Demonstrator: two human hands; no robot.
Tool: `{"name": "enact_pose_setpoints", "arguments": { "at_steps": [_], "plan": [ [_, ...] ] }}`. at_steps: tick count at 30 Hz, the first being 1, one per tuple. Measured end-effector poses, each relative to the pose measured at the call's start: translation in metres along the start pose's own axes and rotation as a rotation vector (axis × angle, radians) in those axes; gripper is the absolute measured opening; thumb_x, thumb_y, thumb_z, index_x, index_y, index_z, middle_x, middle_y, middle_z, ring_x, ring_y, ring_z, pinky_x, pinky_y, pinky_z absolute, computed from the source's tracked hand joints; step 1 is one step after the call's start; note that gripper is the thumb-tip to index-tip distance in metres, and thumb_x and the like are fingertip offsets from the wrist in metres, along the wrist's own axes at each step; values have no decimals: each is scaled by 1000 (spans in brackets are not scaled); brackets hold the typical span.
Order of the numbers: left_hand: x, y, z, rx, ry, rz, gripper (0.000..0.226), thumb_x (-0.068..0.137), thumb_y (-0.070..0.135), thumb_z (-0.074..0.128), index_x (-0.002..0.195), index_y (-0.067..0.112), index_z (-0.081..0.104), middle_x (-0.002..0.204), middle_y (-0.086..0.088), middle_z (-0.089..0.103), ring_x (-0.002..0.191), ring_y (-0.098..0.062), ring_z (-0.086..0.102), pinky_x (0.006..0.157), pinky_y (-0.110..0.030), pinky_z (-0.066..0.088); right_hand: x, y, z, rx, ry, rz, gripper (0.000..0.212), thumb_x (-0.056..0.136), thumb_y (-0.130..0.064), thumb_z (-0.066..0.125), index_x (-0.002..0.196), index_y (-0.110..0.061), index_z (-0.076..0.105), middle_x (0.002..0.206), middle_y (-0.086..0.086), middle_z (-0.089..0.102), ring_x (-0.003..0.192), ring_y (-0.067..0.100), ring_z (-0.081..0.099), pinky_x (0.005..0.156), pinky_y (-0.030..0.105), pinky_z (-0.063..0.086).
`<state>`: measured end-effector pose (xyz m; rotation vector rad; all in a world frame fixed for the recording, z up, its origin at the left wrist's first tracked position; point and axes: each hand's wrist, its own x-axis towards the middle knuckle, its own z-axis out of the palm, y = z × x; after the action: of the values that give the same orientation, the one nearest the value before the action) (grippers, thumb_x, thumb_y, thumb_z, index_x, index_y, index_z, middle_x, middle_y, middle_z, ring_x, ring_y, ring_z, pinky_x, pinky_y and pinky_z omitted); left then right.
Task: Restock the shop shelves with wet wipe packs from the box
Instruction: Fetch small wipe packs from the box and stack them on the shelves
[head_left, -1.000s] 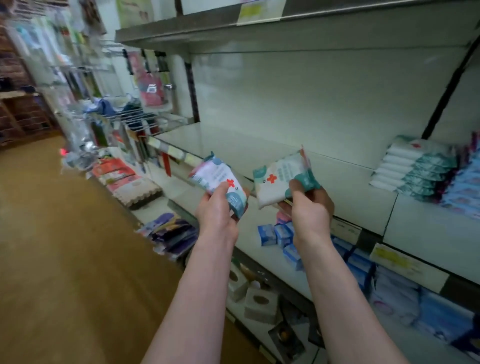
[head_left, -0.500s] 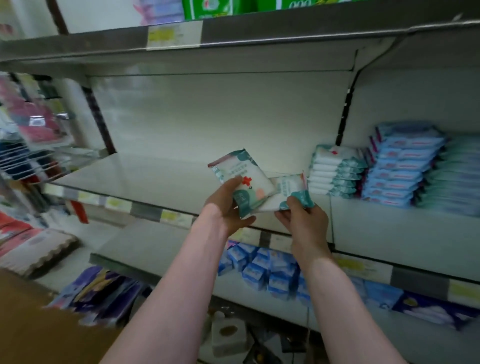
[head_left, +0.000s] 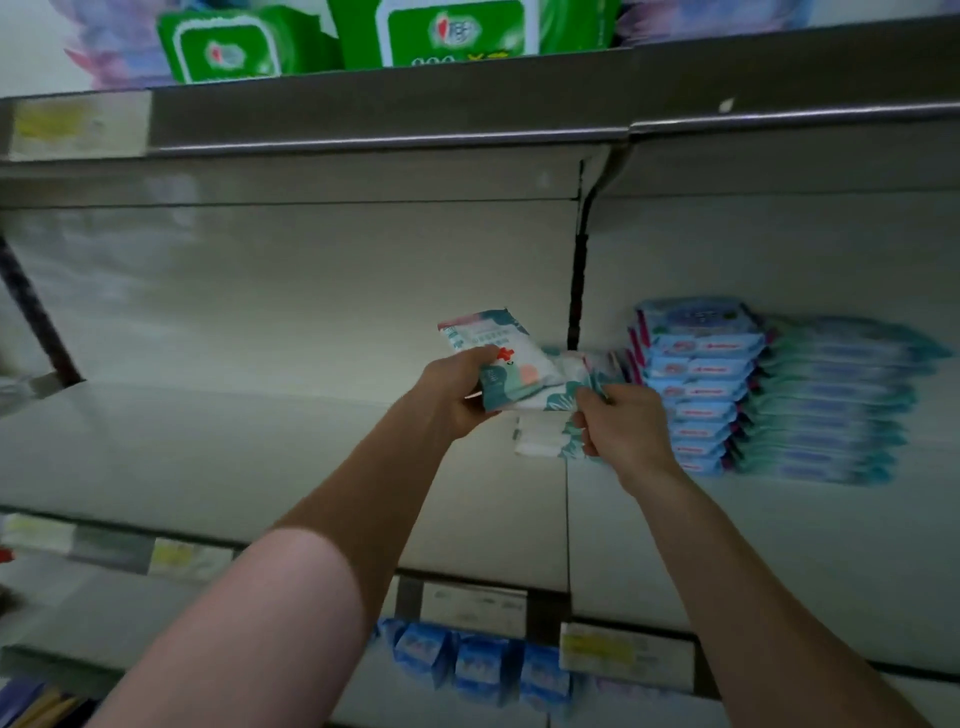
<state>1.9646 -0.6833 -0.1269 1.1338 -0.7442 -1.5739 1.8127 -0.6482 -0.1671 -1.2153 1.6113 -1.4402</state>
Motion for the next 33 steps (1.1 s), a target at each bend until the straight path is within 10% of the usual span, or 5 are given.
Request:
{"name": "enact_pose_setpoints", "arguments": {
  "at_steps": [7, 13, 22, 33],
  "plan": [
    [40, 10, 44, 133, -9, 73, 28, 92, 4, 60, 119, -3, 56, 113, -21, 65, 98, -34, 67, 76, -45, 56, 43, 9, -18, -463, 39, -315, 40, 98, -7, 40, 136, -11, 48, 87, 21, 66, 77, 36, 64, 71, 48, 54],
    [66, 9, 54, 285, 11, 65, 10, 90, 11, 66, 95, 5, 58, 82, -8, 63, 70, -19, 61, 66, -30, 53, 61, 9, -22, -697, 57, -424, 35, 94, 6, 40, 116, -2, 66, 99, 21, 68, 87, 34, 64, 79, 42, 51],
    [87, 6, 48, 387, -5, 51, 12, 88, 15, 69, 84, 11, 59, 83, -4, 65, 77, -17, 62, 94, -35, 49, 69, 10, -20, -966, 40, -357, 27, 95, -10, 43, 111, -9, 65, 100, 11, 67, 89, 27, 61, 66, 29, 41],
    [84, 17, 39, 246, -78, 47, 6, 90, 9, 65, 87, 7, 60, 90, -10, 69, 75, -23, 67, 68, -37, 58, 78, 6, -12, -1057, -23, -361, 26, 99, -22, 45, 116, -14, 63, 106, 9, 67, 95, 25, 62, 64, 25, 34]
  ]
}}
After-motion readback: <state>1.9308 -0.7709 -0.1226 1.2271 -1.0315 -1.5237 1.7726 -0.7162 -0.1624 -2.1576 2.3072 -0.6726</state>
